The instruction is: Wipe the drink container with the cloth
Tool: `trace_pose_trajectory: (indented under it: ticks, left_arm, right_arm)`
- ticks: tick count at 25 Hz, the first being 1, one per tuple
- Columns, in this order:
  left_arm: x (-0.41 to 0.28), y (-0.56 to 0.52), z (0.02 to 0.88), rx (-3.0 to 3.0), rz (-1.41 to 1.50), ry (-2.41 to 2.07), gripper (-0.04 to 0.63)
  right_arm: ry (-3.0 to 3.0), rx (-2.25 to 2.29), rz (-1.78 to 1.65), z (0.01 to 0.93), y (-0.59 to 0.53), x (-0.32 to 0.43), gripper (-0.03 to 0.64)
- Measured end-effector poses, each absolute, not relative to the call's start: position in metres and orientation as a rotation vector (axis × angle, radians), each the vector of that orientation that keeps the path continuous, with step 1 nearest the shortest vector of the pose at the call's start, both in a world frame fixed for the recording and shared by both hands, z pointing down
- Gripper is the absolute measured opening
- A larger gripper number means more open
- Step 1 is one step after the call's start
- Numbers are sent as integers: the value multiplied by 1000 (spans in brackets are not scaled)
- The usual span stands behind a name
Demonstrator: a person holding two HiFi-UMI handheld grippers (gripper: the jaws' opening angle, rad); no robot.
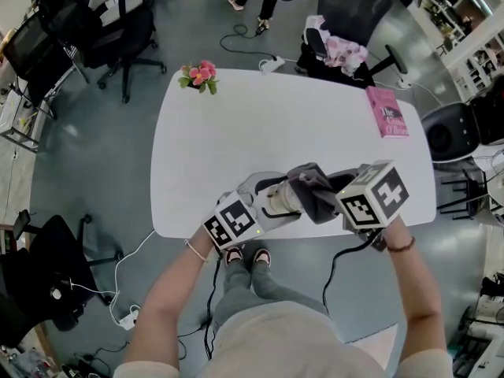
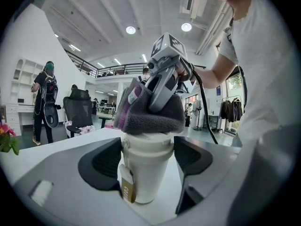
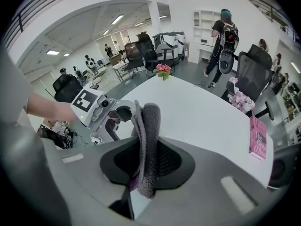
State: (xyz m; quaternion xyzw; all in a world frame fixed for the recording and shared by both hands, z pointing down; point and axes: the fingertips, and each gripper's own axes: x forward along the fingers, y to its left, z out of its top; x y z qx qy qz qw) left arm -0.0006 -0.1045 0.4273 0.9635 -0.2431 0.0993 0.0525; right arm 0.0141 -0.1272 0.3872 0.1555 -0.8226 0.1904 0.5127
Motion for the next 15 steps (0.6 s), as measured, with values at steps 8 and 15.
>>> trace_pose_trajectory:
  ticks: [8,15]
  left_arm:
    - [-1,-104,428,2927,312,-743,353]
    - [-1,-104,428,2926,317,-743,353]
  right_arm:
    - [-1978,416,462,387,-137,23,69]
    - [-1990,491,478,385,-150,35,69]
